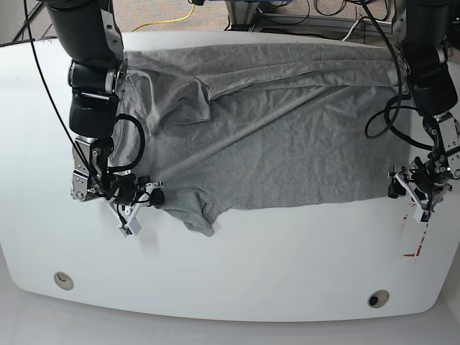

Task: Layout the t-shirt on the table in an organized manner, then fold the t-shirt properly
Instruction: 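Grasp the hem corners with both grippers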

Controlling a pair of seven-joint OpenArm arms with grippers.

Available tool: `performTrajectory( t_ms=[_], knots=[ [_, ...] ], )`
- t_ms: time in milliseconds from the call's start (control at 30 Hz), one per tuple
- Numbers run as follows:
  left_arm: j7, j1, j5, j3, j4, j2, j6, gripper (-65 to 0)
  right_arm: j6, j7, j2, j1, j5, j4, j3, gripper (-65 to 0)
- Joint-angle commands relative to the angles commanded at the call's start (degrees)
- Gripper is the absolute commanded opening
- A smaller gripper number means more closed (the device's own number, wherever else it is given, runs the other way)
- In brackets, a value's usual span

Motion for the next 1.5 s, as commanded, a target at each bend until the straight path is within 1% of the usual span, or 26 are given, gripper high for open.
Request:
performTrajectory(
  t_ms=[100, 200, 367, 500, 600, 733, 867, 933, 1000, 1100, 1233, 1367, 1400, 1433, 1500],
  knots=[
    [-0.1, 0.2, 0.0, 0.0, -0.1, -1.1, 1.2, -26.1, 0.00, 0.0, 0.0, -0.1, 0.1, 0.0, 0.0, -56.0],
    [-0.1, 0.2, 0.1, 0.1, -0.8, -1.4, 1.3, -26.1, 0.00, 0.0, -0.1, -0.2, 0.1, 0.0, 0.0, -56.0],
    [-0.4, -0.1, 0.1, 0.1, -5.5, -2.2, 1.3, -26.1, 0.00, 0.0, -0.1, -0.2, 0.1, 0.0, 0.0, -56.1],
    [-3.2, 0.2, 0.1, 0.1, -8.0, -2.5, 1.3, -26.1, 0.00, -0.1, -0.1, -0.2, 0.1, 0.0, 0.0, -56.1],
    [-4.0, 0.3, 0.1, 0.1, -9.5, -2.5, 1.3, -26.1, 0.00, -0.1, -0.1, -0.2, 0.1, 0.0, 0.0, -56.1],
    [-4.1, 0.0, 0.1, 0.1, -10.9, -2.4, 1.3, -26.1, 0.00, -0.1, -0.1, -0.3, 0.1, 0.0, 0.0, -56.1],
    [-4.2, -1.1, 0.0, 0.2, -11.4, -0.5, 1.3, -26.1, 0.00, -0.1, 0.0, -0.3, 0.1, 0.0, 0.0, -56.1],
    [-4.2, -1.7, 0.1, 0.3, -12.6, -0.4, 1.3, -26.1, 0.00, -0.1, 0.0, -0.3, 0.1, 0.0, 0.0, -56.1],
    [-4.7, -2.6, 0.1, 1.0, -14.4, 0.2, 1.3, -26.1, 0.00, -0.2, 0.0, -0.3, 0.1, 0.0, 0.0, -56.1],
    [-7.0, -4.3, 0.1, 3.5, -17.0, 0.4, 1.3, -26.1, 0.00, -0.2, 0.0, -0.3, 0.1, 0.0, 0.0, -56.1],
    [-7.5, -4.9, -0.2, 7.0, -18.3, 0.6, 1.3, -26.1, 0.00, -0.2, -0.1, -0.3, 0.2, 0.1, 0.0, -56.1],
    [-7.5, -5.2, -0.3, 7.7, -18.1, 1.3, 1.3, -26.7, 0.00, -0.2, 0.0, -0.3, 0.2, 0.1, 0.1, -56.1],
    [-7.4, -5.2, -0.3, 7.7, -18.2, 1.5, 1.3, -27.4, 0.00, -0.2, 0.1, -0.3, 0.3, 0.1, 0.1, -56.1],
    [-7.4, -5.2, -0.3, 7.7, -18.2, 1.5, 1.3, -29.7, 0.00, -0.2, 0.3, -0.3, 0.3, 0.1, 0.1, -56.1],
    [-7.4, -5.2, -0.3, 7.7, -18.2, 1.6, 1.3, -38.9, 0.00, -0.2, 0.4, -0.3, 0.4, 0.1, 0.1, -56.1]
  ],
)
